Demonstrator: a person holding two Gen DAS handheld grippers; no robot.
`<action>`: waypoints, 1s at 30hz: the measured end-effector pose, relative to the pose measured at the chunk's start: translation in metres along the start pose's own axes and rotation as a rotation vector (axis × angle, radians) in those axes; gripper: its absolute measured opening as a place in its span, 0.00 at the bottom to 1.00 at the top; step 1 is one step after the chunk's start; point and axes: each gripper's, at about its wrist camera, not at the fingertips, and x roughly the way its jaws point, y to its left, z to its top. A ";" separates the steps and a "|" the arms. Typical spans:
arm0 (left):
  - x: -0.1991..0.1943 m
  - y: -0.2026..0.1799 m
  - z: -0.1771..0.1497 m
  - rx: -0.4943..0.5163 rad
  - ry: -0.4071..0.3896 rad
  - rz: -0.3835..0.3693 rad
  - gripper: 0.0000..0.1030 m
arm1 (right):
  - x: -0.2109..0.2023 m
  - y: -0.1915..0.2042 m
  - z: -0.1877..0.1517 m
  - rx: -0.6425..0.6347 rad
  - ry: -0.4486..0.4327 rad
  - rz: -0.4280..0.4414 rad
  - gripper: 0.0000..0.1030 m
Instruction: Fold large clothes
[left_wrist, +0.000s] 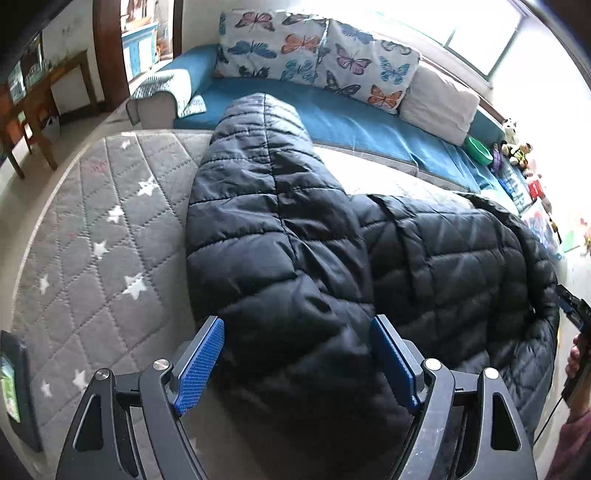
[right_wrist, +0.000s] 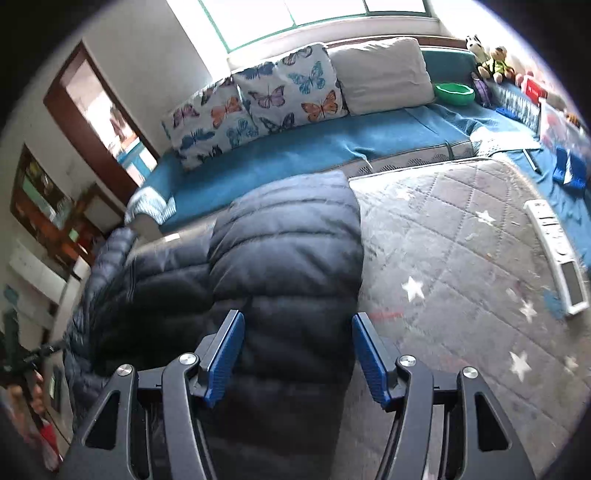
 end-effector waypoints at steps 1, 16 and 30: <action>0.007 0.002 0.003 -0.007 0.005 0.005 0.83 | 0.003 -0.006 0.003 0.021 -0.015 0.032 0.69; 0.049 0.015 0.026 -0.064 0.041 0.024 0.86 | 0.038 -0.011 0.058 0.058 0.007 0.152 0.58; 0.004 0.001 -0.005 -0.010 -0.080 0.036 0.19 | -0.066 0.025 0.038 -0.149 -0.209 -0.145 0.16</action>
